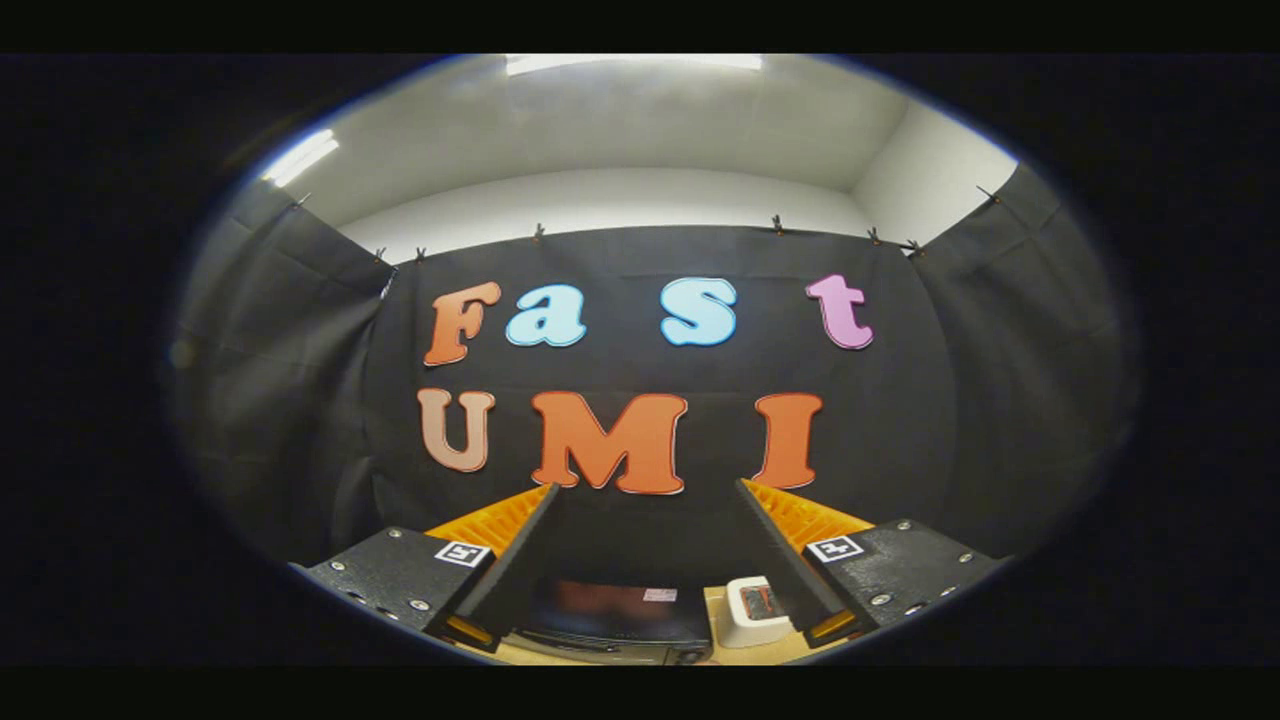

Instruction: Open the toaster oven, put the food inside, and close the toaster oven door.

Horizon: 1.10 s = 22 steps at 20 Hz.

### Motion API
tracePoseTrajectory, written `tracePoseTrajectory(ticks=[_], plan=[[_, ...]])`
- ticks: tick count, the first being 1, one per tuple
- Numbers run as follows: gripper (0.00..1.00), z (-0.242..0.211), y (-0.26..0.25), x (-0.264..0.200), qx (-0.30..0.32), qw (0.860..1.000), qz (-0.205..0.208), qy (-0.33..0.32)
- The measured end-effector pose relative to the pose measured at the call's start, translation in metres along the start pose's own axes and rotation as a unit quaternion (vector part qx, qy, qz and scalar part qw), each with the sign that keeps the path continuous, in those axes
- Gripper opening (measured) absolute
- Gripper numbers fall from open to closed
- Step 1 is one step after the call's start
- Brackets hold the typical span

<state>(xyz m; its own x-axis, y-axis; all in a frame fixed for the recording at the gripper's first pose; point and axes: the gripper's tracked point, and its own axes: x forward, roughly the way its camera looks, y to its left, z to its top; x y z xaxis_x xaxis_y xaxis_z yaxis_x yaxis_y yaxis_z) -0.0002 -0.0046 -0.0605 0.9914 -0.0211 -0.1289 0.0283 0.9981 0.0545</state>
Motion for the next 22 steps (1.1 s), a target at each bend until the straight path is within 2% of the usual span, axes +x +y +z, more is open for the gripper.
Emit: tracePoseTrajectory(ticks=[3,5,7,16,22], plan=[[0.99,-0.056,0.017,-0.001,0.030,0.997,0.015,0.069],[0.99,-0.101,0.030,-0.009,0.060,0.988,0.031,0.136],[0.99,-0.133,0.035,-0.007,0.077,0.981,0.034,0.173],[0.97,-0.272,0.064,-0.013,0.023,0.950,0.034,0.311],[0.94,-0.310,0.076,-0.012,0.010,0.941,0.031,0.338]])
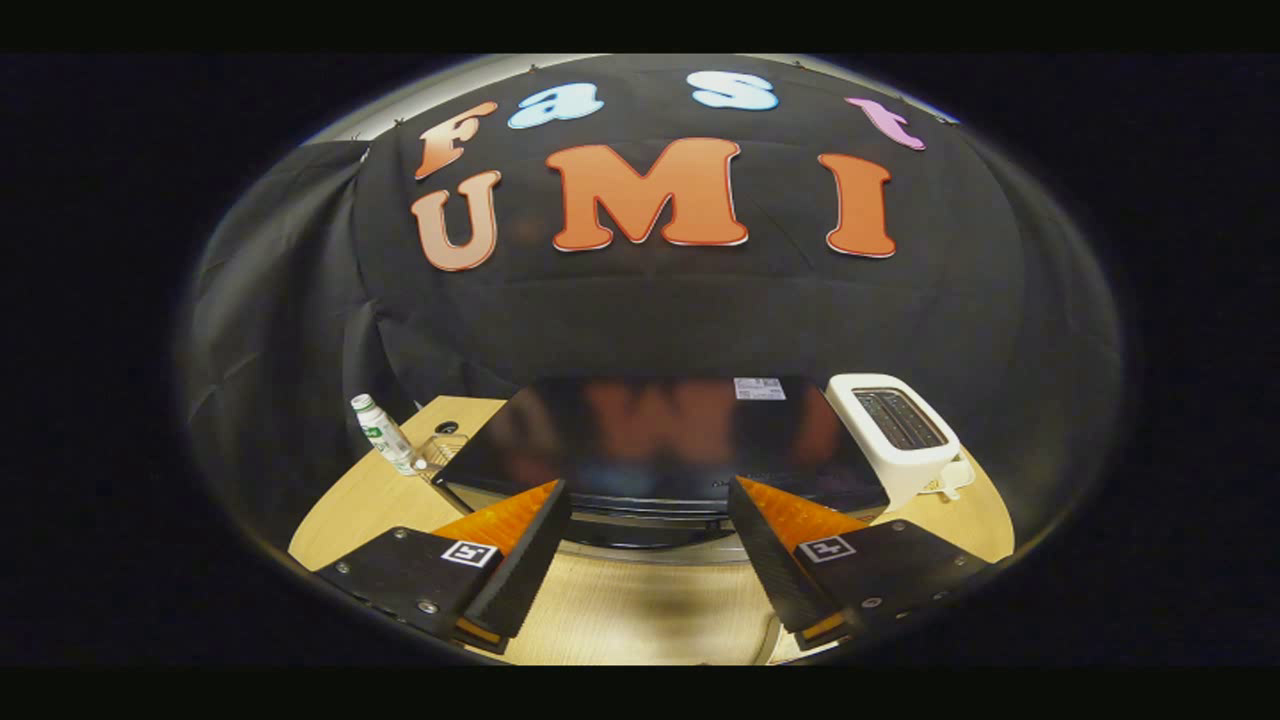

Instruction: Open the toaster oven, put the food inside, and close the toaster oven door.

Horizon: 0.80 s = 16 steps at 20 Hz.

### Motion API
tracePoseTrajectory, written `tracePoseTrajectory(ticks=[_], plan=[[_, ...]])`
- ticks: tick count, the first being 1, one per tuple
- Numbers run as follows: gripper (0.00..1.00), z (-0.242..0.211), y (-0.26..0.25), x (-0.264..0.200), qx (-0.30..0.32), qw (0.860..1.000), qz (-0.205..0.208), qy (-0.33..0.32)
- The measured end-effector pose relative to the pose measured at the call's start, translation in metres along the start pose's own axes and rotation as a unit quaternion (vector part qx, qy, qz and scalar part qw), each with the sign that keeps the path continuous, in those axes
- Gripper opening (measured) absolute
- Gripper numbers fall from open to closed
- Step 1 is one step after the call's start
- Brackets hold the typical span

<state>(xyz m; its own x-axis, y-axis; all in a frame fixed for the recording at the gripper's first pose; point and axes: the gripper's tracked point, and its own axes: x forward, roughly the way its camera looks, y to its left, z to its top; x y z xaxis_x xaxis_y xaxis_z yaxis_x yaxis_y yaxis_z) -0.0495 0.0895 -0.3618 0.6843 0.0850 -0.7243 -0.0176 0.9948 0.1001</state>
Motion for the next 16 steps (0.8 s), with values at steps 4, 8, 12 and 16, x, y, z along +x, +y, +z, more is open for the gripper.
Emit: tracePoseTrajectory(ticks=[4,8,12,16], plan=[[0.93,-0.023,0.007,0.009,0.006,1.000,0.005,0.019],[0.81,-0.019,0.006,0.011,0.023,1.000,0.000,-0.018],[0.72,-0.022,0.011,0.005,0.021,0.999,0.008,-0.029],[0.68,-0.041,0.014,-0.015,0.026,0.999,0.017,-0.005]])
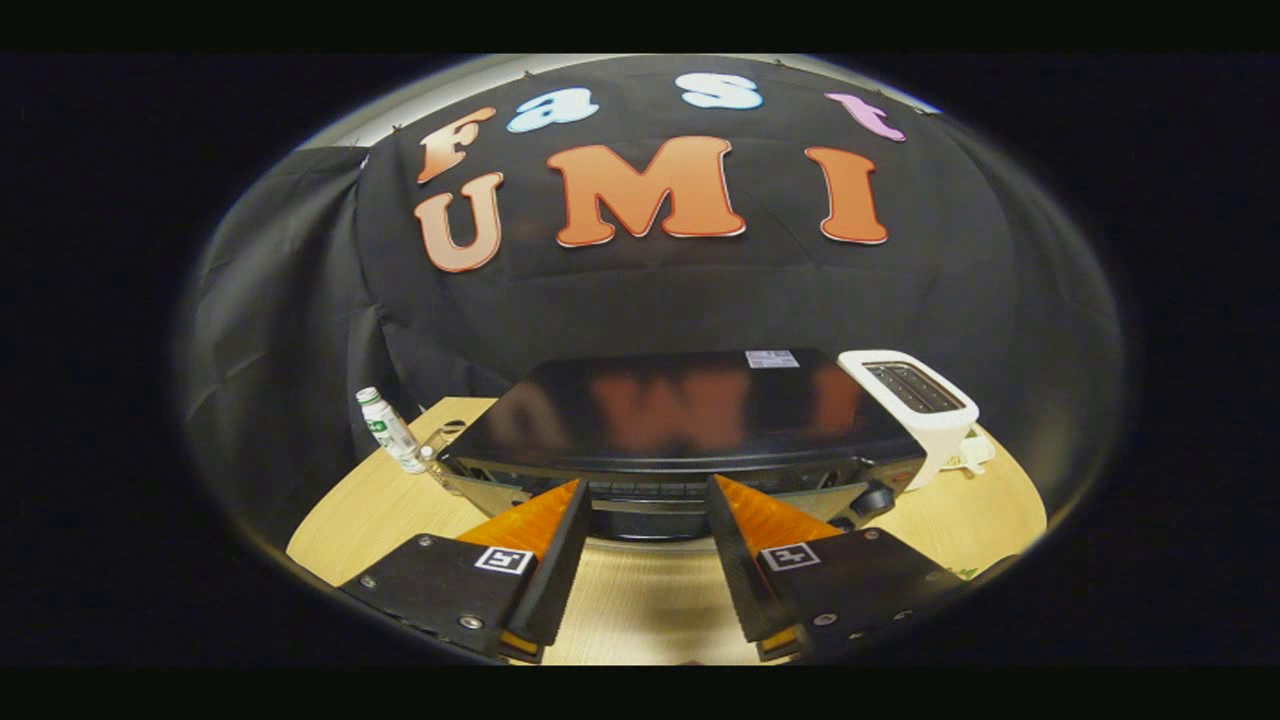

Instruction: Open the toaster oven, put the food inside, and close the toaster oven door.

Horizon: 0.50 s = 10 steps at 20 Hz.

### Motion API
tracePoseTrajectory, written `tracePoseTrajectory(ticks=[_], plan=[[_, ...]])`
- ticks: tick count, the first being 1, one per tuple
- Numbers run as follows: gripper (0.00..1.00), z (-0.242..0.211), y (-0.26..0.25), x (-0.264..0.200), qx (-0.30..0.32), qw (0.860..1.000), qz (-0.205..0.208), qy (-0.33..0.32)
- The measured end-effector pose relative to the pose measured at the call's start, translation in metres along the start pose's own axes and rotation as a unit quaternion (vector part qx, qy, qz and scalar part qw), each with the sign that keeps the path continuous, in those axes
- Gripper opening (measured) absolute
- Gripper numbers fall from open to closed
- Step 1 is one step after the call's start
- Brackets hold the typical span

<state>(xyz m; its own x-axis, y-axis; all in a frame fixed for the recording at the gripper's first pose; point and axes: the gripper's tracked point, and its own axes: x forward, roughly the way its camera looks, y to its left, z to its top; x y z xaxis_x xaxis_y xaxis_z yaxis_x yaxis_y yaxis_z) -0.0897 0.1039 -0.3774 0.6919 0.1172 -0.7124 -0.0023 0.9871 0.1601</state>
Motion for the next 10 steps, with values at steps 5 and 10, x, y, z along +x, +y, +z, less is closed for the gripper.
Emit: tracePoseTrajectory(ticks=[5,10], plan=[[0.68,-0.041,0.005,-0.035,-0.028,0.997,0.049,0.054],[0.66,-0.101,0.012,-0.061,0.036,0.988,0.093,0.120]])
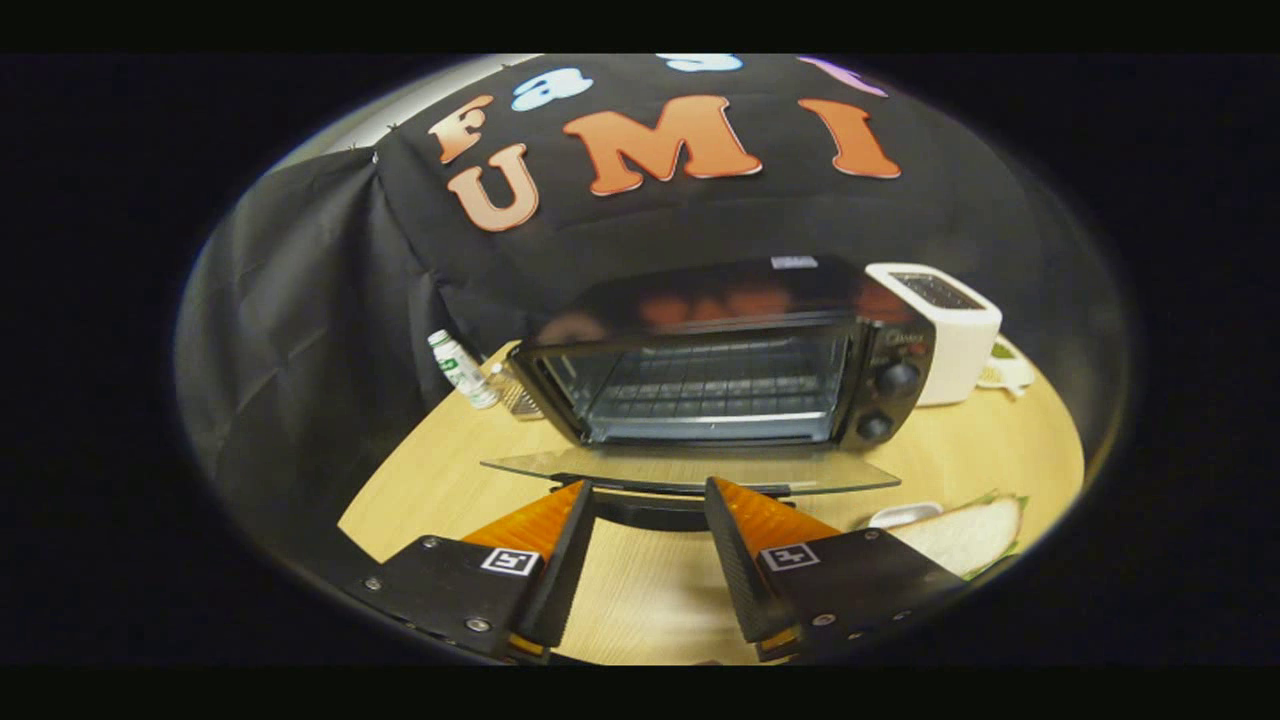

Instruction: Open the toaster oven, put the food inside, and close the toaster oven door.

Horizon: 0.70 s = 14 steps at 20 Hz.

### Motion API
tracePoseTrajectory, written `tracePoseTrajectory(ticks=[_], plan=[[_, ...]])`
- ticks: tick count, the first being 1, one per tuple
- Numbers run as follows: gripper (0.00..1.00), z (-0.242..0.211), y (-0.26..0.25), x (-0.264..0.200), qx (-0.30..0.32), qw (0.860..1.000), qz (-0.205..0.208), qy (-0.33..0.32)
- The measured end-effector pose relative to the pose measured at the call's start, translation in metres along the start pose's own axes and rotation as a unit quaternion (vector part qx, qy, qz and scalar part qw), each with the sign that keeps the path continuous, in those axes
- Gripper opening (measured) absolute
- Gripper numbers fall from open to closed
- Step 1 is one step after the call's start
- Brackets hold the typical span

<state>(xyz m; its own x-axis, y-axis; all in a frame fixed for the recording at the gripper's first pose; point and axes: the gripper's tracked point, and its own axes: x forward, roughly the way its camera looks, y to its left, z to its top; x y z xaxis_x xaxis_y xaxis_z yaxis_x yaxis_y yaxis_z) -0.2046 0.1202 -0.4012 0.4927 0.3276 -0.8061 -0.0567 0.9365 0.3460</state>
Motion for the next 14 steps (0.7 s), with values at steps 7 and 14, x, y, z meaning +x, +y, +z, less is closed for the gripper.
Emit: tracePoseTrajectory(ticks=[7,14], plan=[[0.54,-0.086,-0.008,0.022,0.033,0.992,-0.008,0.119],[0.54,-0.097,0.001,0.028,0.032,0.989,0.006,0.143]])
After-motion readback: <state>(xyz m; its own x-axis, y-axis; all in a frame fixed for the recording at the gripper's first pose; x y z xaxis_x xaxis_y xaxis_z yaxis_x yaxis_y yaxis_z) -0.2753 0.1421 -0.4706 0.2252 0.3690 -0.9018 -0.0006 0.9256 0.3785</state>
